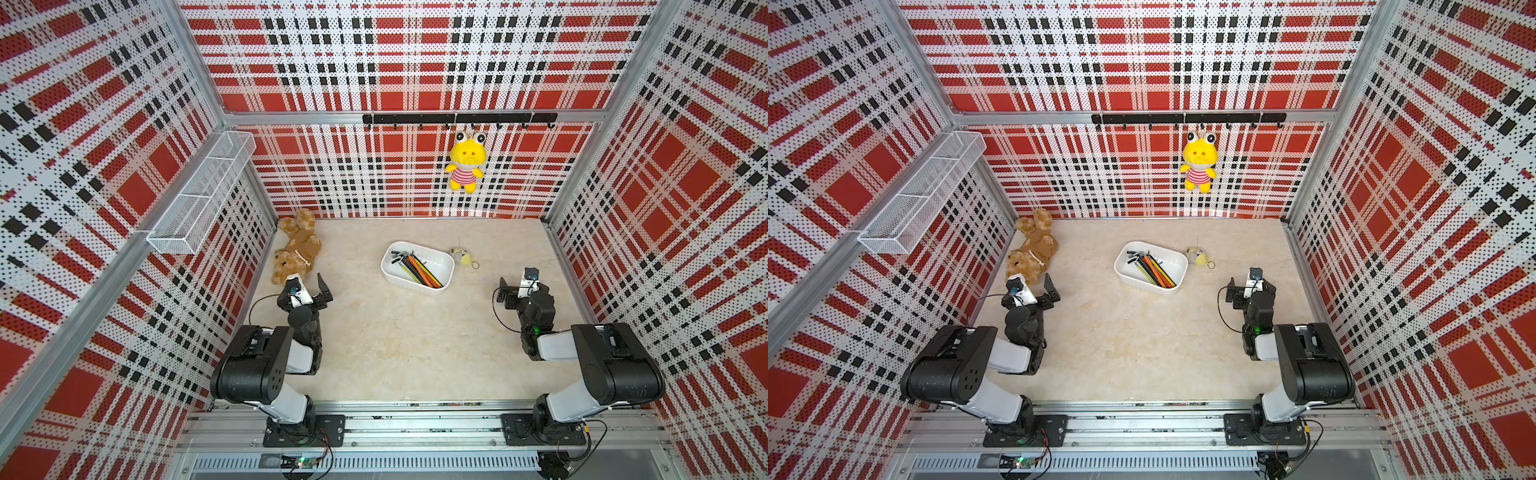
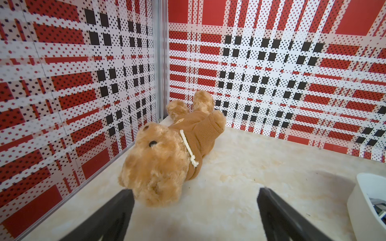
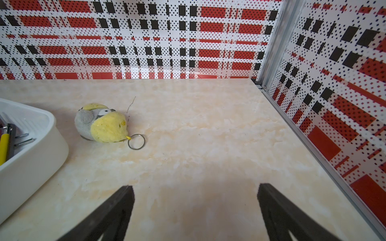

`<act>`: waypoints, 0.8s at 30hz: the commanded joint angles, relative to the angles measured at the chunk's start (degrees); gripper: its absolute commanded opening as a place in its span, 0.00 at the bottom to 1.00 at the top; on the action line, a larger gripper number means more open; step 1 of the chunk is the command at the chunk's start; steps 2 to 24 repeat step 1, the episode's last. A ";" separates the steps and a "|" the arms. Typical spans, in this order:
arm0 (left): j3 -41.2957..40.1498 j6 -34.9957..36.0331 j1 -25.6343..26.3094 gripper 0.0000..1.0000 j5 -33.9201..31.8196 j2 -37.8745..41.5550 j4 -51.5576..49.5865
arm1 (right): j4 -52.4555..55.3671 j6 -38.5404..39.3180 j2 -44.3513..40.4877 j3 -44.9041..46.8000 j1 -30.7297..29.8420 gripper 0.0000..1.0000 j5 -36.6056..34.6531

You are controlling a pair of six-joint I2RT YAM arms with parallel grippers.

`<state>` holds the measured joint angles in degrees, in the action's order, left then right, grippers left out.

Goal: Put the hex key on the desktop into the storage box
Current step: Reset both arms

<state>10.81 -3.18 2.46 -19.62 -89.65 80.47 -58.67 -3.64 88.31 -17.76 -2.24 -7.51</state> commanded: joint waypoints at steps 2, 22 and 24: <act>1.06 0.63 0.32 0.99 -0.33 -0.53 -0.40 | -1.69 0.42 0.08 -0.18 0.01 1.00 0.31; 1.06 0.63 0.32 0.99 -0.33 -0.53 -0.40 | -1.69 0.42 0.08 -0.18 0.01 1.00 0.31; 1.06 0.63 0.32 0.99 -0.33 -0.53 -0.40 | -1.69 0.42 0.08 -0.18 0.01 1.00 0.31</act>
